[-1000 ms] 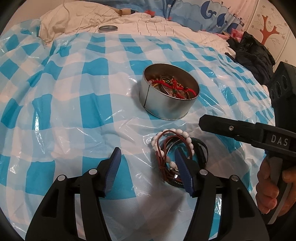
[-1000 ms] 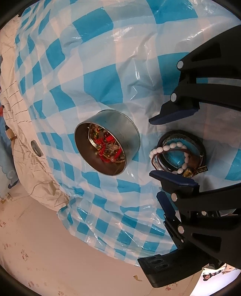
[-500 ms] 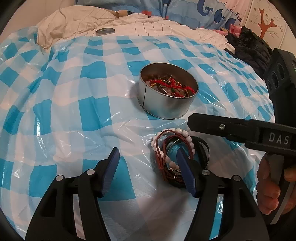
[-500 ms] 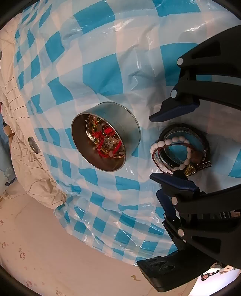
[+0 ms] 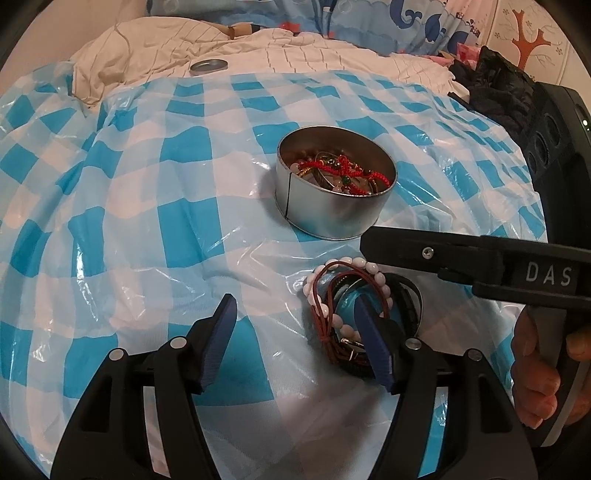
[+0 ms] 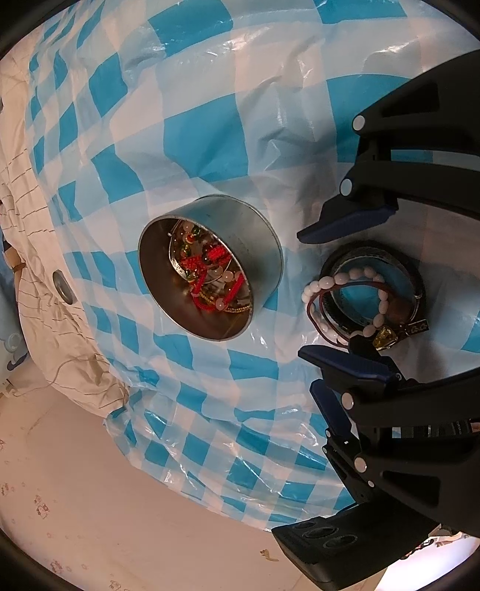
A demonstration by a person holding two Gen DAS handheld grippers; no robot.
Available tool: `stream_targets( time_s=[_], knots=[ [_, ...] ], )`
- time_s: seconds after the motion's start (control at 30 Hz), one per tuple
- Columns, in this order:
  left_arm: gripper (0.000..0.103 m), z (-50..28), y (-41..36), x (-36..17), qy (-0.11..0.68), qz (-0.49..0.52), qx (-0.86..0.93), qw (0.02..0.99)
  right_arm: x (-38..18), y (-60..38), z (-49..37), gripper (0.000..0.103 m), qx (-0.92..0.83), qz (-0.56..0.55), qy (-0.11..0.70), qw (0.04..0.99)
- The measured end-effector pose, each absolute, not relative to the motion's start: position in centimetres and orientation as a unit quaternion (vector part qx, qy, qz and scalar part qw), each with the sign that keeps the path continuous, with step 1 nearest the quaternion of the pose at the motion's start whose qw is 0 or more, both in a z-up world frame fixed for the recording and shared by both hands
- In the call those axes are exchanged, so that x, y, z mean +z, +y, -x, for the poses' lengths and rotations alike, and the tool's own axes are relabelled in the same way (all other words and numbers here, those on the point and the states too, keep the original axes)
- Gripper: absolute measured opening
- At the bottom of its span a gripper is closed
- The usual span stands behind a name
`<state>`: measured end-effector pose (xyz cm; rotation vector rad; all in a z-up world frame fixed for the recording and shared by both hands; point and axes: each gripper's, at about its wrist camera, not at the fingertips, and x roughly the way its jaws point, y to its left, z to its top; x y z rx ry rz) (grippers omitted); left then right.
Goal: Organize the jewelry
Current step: 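Return the left gripper to the pile and close it on a brown cord bracelet, then lift the brown cord bracelet with the left gripper while the right gripper grasps the white bead bracelet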
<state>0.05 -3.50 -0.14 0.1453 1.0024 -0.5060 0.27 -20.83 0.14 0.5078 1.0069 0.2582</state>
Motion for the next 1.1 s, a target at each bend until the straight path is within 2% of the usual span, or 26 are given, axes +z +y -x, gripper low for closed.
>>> stream_targets(
  time_s=[0.6, 0.63, 0.73, 0.87, 1.1],
  knots=[
    [0.063, 0.0, -5.0, -1.1, 0.479, -0.083, -0.261, 0.834, 0.3, -20.8, -0.9, 0.056, 0.123, -0.234, 0.481, 0.836],
    [0.06, 0.1, -5.1, -1.2, 0.479, -0.084, -0.266, 0.832, 0.3, -20.8, -0.9, 0.056, 0.123, -0.234, 0.481, 0.836],
    [0.017, 0.4, -5.6, -1.2, 0.48, -0.095, -0.276, 0.827, 0.1, -20.9, -0.9, 0.056, 0.123, -0.232, 0.482, 0.836],
    [0.003, 0.6, -5.5, -0.5, 0.469, -0.096, -0.279, 0.832, 0.1, -21.0, -1.0, 0.056, 0.122, -0.23, 0.482, 0.836],
    [0.003, -0.1, -3.5, 1.5, 0.46, -0.049, -0.294, 0.836, -0.3, -21.1, -1.0, 0.056, 0.113, -0.221, 0.489, 0.836]
  ],
)
